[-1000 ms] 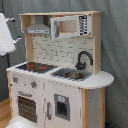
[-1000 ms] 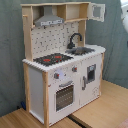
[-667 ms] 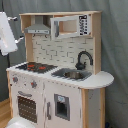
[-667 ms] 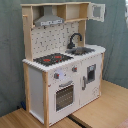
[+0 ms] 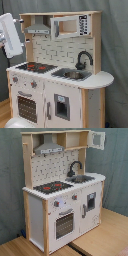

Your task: Play with the kitchen

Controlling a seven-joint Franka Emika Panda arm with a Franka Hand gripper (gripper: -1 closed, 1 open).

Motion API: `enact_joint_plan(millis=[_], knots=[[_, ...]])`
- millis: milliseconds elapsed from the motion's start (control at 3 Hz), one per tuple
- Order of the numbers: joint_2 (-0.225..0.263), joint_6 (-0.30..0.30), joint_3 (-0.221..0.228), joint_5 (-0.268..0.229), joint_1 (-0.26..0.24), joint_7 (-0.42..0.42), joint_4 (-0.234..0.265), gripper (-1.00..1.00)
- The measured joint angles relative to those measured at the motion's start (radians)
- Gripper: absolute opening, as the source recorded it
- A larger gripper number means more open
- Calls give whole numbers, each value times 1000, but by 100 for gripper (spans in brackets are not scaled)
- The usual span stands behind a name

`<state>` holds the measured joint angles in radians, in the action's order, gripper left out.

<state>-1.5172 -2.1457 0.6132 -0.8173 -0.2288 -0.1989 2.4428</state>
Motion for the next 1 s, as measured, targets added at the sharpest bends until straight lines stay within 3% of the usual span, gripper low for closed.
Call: enact_joint_plan(millis=[333, 667, 1000], knots=[[1, -2, -21, -21, 53, -76, 51, 100], [3, -20, -74, -38, 103, -137, 90, 100], [10, -60, -117, -46, 112, -152, 100, 100]])
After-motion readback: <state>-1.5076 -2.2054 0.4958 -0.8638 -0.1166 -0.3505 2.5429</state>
